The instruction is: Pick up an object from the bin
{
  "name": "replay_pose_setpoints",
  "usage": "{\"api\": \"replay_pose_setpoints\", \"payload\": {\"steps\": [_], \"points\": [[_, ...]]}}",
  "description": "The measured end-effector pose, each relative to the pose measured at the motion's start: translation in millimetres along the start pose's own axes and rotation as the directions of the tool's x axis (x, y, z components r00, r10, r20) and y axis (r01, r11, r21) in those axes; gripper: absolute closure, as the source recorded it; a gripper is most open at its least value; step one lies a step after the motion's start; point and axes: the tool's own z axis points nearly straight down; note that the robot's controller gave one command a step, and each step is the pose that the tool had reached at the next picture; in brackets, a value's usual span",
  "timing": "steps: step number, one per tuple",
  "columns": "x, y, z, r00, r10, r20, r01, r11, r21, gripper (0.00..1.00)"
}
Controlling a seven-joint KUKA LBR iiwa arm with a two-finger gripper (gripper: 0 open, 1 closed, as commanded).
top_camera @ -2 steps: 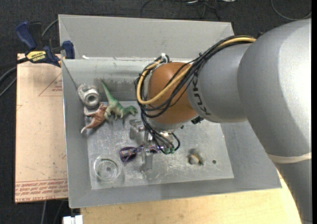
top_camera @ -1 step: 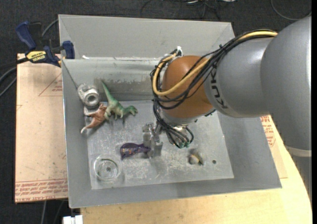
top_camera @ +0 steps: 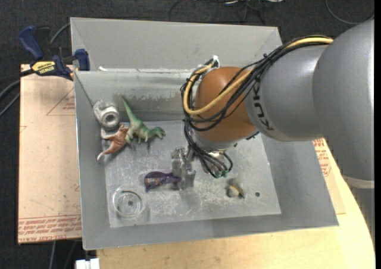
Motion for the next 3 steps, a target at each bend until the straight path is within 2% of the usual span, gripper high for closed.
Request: {"api": "replay_pose_setpoints", "payload": {"steps": [1,2,3], "points": [[-9.6,-11,-85,1.0,-0.03,0.01,0.03,1.0,0.001,1.0],[-26.0,-3,13,1.0,-0.011,0.008,0.011,1.0,-0.001,1.0],[-10.9,2,-169,0.999,0.035,0.016,-0.035,0.999,-0.001,1.0]]}}
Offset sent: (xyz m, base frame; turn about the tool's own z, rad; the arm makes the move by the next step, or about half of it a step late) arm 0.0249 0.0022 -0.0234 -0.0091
